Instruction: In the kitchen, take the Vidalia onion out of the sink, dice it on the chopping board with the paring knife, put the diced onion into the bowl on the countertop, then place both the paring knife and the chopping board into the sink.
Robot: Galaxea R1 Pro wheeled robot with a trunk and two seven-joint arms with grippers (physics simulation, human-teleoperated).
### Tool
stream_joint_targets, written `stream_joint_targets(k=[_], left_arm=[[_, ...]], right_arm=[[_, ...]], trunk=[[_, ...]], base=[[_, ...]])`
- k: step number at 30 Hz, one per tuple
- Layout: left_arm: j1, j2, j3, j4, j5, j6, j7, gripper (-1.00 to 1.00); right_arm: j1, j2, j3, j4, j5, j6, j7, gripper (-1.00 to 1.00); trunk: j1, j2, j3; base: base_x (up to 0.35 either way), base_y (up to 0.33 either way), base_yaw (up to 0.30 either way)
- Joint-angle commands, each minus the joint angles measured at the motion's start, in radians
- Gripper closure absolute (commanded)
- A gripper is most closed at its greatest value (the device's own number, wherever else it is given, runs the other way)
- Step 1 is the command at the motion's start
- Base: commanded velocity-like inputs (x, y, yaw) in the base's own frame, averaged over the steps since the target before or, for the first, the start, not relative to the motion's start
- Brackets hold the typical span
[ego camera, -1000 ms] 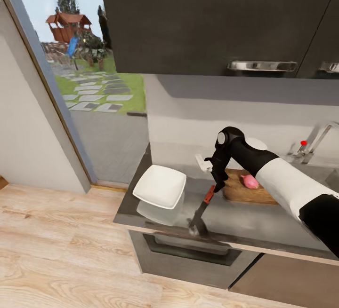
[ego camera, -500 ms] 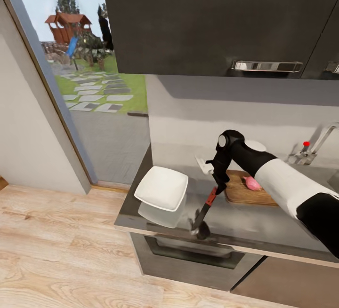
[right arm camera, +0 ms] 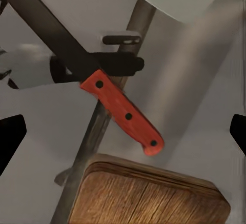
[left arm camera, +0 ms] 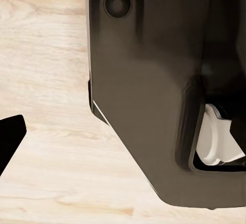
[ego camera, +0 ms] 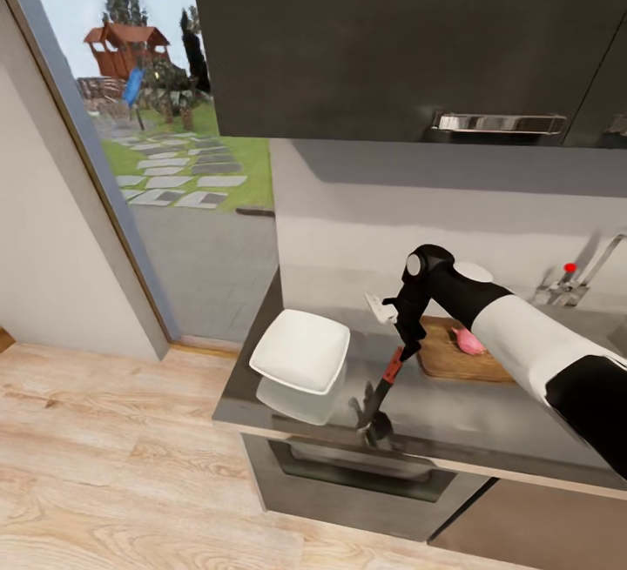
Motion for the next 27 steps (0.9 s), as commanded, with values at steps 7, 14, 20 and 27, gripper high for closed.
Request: stream_joint_targets(k=[7,14,20,27], left_arm=[[-0.002,0.0,-0.007,0.005,0.01,-0.007,-0.006,-1.0],[-0.002,0.0,-0.007,0.005,0.01,-0.007,-0.006,-1.0],[-0.002,0.0,-0.007,0.005,0.01,-0.007,-0.006,-1.0],[-0.002,0.0,-0.007,0.005,0.01,-0.007,-0.006,-1.0]], right_arm=[[0.003,-0.001,0.019,0.008,0.0,-0.006,0.006,-1.0],[0.006,-0.001,0.119,0.008,-0.001,-0.006,0.006,-1.0],[0.008,0.0,0.124,0.008,-0.001,-0.01,0.006,-1.0],[0.01,0.012,0.126,0.008,0.0,-0.012,0.0,-1.0]], trunk=[[0.001,-0.002,-0.002],[0.001,-0.002,-0.002],[0.001,-0.002,-0.002],[0.001,-0.002,-0.002]], base=[[0.043,0.006,0.0],[0.001,0.0,0.0],[0.0,0.0,0.0],[0.0,0.0,0.0]])
